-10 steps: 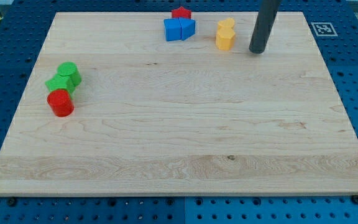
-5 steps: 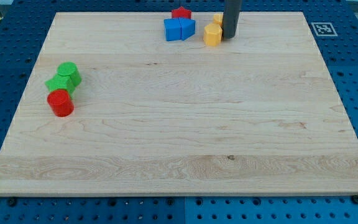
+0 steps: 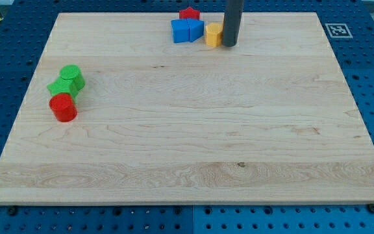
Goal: Move the yellow blocks into the blue blocks
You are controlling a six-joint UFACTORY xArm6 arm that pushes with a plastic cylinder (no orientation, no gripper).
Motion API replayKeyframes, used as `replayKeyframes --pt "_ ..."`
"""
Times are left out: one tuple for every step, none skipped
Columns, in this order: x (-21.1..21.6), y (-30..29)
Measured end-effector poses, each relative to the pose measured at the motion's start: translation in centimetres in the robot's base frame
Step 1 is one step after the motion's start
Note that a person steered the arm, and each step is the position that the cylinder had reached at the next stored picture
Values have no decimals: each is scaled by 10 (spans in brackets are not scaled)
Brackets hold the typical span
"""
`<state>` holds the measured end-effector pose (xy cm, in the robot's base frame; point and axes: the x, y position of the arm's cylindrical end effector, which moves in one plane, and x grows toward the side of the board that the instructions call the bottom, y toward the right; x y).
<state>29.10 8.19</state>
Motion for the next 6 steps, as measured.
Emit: replayKeyframes --pt "-1 -4" --pt "-1 -5" --pt "-1 -15" --pt "-3 -26" --pt "-4 -27" --pt "-4 8"
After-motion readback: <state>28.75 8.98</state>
